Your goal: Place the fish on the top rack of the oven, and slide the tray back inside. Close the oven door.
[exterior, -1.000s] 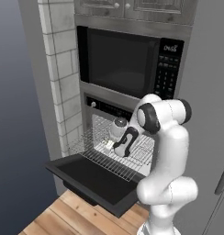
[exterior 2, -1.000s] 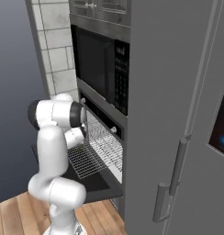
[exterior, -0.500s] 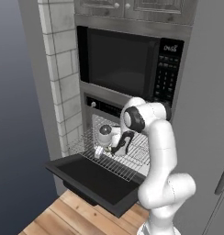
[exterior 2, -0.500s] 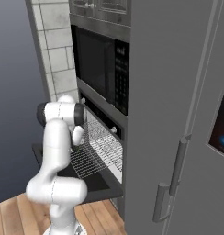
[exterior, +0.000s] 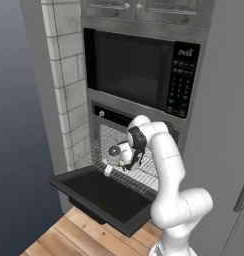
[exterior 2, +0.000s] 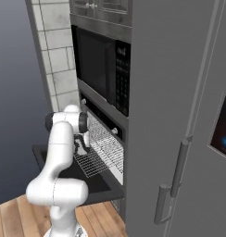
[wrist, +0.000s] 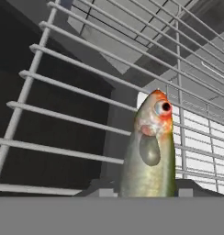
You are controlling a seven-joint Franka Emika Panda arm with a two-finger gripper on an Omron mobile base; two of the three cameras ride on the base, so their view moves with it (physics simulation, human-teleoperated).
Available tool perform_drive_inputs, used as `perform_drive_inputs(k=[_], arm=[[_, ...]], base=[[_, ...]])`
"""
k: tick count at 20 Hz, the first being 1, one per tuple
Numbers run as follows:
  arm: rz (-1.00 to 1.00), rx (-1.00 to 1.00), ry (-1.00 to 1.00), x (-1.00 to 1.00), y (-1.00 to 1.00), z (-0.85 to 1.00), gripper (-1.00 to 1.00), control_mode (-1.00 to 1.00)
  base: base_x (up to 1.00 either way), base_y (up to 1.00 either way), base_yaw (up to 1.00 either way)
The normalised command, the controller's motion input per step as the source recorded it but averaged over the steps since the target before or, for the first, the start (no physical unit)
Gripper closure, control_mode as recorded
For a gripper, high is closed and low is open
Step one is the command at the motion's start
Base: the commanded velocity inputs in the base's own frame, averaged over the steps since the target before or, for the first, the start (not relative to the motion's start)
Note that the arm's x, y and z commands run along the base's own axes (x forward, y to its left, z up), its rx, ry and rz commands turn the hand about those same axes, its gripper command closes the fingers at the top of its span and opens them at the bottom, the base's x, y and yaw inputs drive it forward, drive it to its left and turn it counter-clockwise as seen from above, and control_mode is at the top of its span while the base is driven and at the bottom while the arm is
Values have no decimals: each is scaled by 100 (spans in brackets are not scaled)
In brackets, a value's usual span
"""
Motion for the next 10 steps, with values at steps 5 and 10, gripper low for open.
perform_drive_inputs(k=[5,10], arm=[[0,-2,1,70,7,-60,-100,-100],[0,-4,2,-44,27,-21,-100,-100]], base=[[0,0,0],[0,0,0]])
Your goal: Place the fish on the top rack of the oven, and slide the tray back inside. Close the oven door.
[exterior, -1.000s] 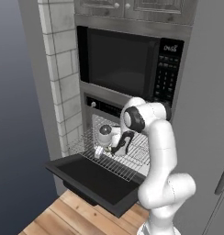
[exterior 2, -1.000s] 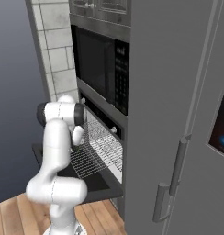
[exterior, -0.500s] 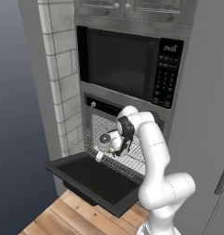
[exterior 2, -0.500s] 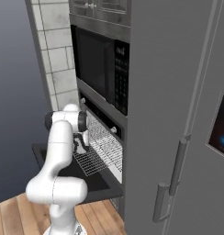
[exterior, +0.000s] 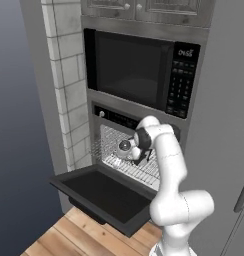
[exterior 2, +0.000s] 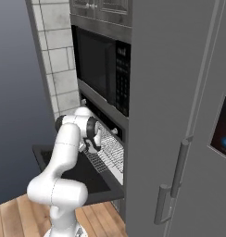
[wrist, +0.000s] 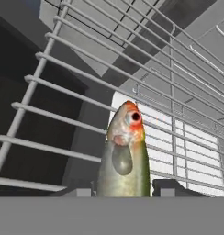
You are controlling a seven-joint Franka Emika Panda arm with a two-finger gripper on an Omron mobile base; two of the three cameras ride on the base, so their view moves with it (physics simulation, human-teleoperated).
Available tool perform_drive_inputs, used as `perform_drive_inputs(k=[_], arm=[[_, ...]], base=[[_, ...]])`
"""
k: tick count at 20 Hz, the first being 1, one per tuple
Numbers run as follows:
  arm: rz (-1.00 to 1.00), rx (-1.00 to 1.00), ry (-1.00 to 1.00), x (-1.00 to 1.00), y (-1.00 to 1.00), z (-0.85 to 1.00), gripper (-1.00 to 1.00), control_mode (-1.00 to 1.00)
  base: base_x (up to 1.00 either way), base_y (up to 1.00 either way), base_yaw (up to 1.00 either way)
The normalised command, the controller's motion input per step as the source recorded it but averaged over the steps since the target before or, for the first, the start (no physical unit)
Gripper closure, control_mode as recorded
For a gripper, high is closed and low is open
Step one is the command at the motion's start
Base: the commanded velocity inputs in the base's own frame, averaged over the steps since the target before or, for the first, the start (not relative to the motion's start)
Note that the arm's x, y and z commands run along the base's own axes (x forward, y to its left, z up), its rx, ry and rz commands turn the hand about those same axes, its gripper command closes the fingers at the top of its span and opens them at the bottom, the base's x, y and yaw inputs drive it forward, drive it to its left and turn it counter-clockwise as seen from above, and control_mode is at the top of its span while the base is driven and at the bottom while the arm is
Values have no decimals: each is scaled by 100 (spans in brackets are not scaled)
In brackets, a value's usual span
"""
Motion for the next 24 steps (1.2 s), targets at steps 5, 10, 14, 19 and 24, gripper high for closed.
perform_drive_inputs(k=[5,10,14,19,24], arm=[[0,-1,10,-31,11,6,-100,-100],[-2,0,1,-13,3,39,-100,-100],[-2,-1,1,-45,13,53,-100,-100],[-3,-2,5,-98,34,19,-100,-100],[0,0,3,-92,32,30,-100,-100]], base=[[0,0,0],[0,0,0],[0,0,0],[0,0,0],[0,0,0]])
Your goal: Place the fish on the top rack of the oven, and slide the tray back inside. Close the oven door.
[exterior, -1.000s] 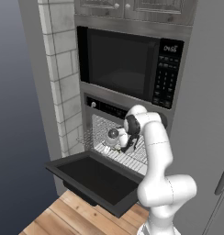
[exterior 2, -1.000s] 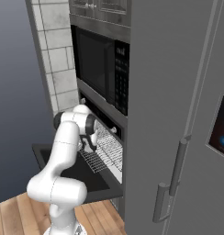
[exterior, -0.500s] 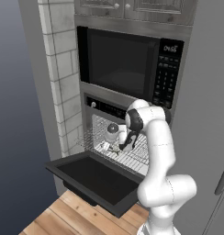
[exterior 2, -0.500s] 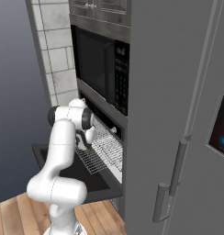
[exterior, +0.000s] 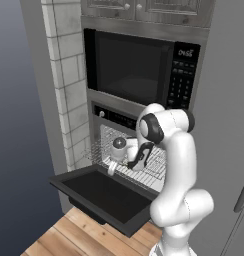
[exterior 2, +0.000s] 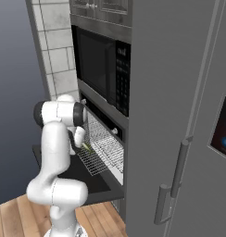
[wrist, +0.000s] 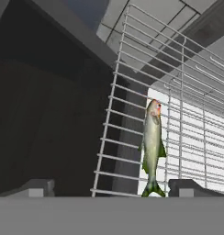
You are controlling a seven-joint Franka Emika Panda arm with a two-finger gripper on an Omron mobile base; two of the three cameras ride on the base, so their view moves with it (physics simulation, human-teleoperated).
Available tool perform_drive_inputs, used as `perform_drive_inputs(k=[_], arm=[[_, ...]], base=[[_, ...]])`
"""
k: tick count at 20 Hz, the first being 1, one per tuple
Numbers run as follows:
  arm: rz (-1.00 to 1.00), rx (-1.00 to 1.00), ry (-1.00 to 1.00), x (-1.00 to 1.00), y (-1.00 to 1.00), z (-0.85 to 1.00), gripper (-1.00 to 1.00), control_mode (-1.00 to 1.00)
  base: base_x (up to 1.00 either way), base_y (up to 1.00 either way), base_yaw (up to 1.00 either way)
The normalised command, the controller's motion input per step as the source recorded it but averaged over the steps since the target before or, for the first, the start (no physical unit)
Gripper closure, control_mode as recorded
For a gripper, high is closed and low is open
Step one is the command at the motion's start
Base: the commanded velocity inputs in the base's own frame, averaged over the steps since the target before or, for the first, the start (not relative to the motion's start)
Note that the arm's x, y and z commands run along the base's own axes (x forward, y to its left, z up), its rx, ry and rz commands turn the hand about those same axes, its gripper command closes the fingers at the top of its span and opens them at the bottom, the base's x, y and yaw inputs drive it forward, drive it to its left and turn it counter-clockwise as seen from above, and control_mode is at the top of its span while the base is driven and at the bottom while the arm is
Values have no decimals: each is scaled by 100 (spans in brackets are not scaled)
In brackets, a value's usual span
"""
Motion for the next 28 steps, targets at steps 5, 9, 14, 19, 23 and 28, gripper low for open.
perform_drive_inputs(k=[5,9,14,19,23,28], arm=[[11,-4,-2,-61,16,24,-100,-100],[29,-13,0,-13,53,7,-100,-100],[36,-15,0,2,41,1,-100,-100],[40,-21,-1,6,5,0,-100,-100],[42,-26,0,28,0,0,-100,-100],[44,-26,0,36,0,-4,-100,-100]], base=[[0,0,0],[0,0,0],[0,0,0],[0,0,0],[0,0,0],[0,0,0]])
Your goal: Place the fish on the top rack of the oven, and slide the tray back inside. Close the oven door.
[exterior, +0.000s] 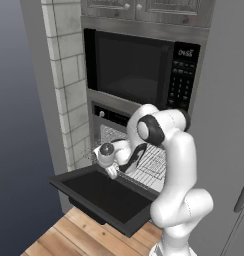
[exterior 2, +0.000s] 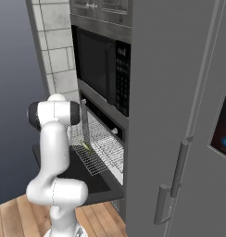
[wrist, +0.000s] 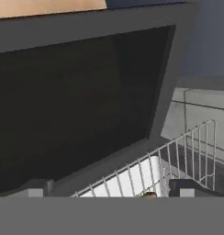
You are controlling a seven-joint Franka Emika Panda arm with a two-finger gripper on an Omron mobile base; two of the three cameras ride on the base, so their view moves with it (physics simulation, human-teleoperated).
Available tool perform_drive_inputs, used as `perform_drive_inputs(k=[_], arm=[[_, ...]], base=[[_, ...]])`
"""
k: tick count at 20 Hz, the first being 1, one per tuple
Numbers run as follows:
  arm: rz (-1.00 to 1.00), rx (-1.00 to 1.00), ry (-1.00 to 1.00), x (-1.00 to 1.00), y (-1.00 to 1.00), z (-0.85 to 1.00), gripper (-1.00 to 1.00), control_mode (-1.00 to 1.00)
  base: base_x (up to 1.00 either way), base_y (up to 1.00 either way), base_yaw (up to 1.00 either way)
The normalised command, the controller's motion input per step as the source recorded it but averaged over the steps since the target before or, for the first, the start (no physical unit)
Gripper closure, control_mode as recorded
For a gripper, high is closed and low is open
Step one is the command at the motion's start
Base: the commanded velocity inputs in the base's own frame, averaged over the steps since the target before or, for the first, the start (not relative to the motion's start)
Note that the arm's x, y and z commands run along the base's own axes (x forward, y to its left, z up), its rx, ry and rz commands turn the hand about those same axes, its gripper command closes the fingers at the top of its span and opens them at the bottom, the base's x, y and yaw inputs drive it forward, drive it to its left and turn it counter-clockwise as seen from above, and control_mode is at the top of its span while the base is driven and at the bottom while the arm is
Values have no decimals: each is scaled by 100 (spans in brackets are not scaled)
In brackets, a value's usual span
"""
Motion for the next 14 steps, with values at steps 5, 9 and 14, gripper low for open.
perform_drive_inputs(k=[5,9,14], arm=[[39,-22,0,13,0,-35,-100,-100],[20,-16,0,0,0,-69,-100,-100],[12,-11,0,22,0,-55,-100,-100]], base=[[0,0,0],[0,0,0],[0,0,0]])
